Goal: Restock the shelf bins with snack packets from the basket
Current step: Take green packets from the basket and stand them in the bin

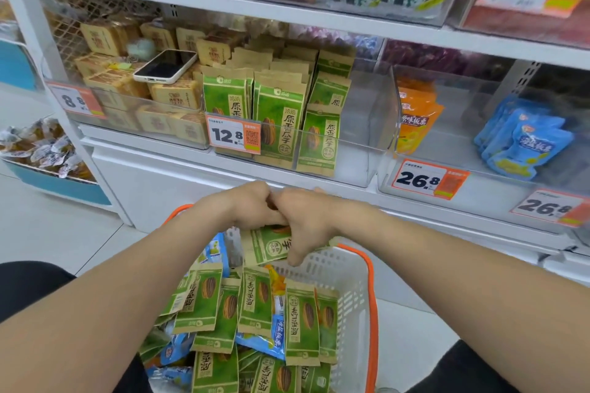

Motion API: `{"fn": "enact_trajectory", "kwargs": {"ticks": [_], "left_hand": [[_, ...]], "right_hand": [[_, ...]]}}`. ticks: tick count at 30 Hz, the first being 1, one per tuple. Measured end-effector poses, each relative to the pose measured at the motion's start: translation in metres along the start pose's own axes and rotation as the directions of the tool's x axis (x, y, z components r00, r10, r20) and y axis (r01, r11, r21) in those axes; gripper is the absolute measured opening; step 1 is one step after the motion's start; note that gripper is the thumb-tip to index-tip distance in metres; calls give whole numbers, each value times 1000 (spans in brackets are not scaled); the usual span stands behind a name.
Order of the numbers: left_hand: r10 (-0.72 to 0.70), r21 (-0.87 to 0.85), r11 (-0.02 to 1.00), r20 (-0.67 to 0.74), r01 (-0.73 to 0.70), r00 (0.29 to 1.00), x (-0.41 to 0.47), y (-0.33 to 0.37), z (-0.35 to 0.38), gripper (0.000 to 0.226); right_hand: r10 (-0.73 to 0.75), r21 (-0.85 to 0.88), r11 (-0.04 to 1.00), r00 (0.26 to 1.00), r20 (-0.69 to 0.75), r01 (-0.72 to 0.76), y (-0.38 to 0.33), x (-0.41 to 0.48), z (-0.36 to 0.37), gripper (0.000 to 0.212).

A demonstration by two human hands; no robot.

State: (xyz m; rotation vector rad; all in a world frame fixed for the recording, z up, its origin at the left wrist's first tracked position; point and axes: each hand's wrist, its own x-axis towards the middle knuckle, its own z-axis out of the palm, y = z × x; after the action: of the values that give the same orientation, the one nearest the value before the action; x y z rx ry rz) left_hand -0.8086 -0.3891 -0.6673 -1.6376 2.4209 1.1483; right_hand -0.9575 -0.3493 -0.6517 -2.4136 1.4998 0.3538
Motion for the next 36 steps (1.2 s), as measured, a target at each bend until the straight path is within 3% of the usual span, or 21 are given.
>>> {"fn": "enact_trajectory", "kwargs": {"ticks": [2,4,6,8,11,14,17,19,21,23,25,27,29,33,34,36], "left_hand": [[-53,-164,986,-85,38,995,-4,6,-3,36],[-103,-296,954,-168,49,980,-9,12,-7,48],[-93,-360,933,-255,-5,963,-12,15,-12,52],[-35,-417,904,-297,-97,954,-16,22,-18,45],[33,-458,875,-268,-158,963,-21,30,-26,38],[105,-441,856,-360,-268,927,-22,36,-33,41],[207,-422,784,-512,-454,834,-23,42,-33,45],[222,-334,783,-637,-525,738,-20,45,-30,47],[220,-258,796,-719,-547,659,-16,47,-27,50],[216,-210,814,-756,-542,618,-11,52,-23,48],[188,-193,835,-781,-516,596,-7,61,-18,44],[136,-219,840,-800,-497,584,-4,71,-14,42],[94,-260,833,-804,-489,587,2,77,-13,43],[31,-333,817,-791,-472,611,11,84,-20,44],[24,-313,831,-805,-460,592,12,86,-23,39],[23,-270,865,-819,-422,573,14,88,-27,19]], "right_hand": [[-6,-2,1000,996,-93,6,5,-8,-16,75],[-7,-66,998,974,-226,-8,14,-16,-29,93],[28,-140,986,925,-380,-87,23,-23,-38,117],[118,-92,978,866,-485,-185,27,-31,-45,134],[266,83,963,841,-471,-258,25,-38,-51,137],[350,210,935,827,-439,-284,25,-42,-58,134],[399,287,911,810,-430,-296,31,-46,-66,129],[383,424,885,821,-422,-195,37,-48,-71,128],[417,660,751,793,-444,-25,43,-48,-75,128],[544,835,535,703,-459,130,49,-42,-78,118],[689,898,362,578,-438,248,50,-33,-77,105],[764,932,203,546,-343,301,49,-21,-73,90],[769,947,185,562,-305,262,46,-9,-71,75],[783,940,271,520,-340,206,59,-1,-80,84],[787,951,241,534,-309,196,66,-3,-85,78],[750,977,52,637,-175,207,79,-6,-95,61]]}}
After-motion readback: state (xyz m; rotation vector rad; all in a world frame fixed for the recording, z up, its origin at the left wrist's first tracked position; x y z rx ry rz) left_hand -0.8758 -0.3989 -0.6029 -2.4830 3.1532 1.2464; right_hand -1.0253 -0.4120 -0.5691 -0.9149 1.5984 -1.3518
